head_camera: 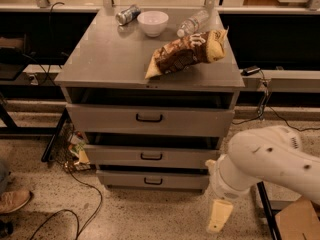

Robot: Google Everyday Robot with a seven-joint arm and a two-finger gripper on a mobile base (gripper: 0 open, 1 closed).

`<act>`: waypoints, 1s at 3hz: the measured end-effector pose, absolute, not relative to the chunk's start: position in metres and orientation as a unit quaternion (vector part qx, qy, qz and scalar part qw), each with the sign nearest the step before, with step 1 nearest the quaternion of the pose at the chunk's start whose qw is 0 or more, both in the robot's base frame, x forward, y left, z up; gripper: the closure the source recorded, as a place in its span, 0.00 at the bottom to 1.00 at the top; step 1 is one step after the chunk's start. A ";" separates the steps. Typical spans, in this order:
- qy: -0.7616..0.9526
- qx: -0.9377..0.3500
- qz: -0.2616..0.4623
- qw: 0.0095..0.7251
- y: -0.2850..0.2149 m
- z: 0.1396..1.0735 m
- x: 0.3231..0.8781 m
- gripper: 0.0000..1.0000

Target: Open middle drawer

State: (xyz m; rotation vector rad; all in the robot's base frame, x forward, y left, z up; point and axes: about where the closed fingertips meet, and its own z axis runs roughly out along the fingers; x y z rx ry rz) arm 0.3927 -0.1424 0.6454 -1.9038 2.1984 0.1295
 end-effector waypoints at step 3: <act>0.756 -0.627 0.054 0.179 -0.123 0.498 0.483 0.00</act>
Offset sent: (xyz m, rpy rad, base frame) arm 0.1462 0.0279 -0.1988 0.1746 -0.1492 -0.1232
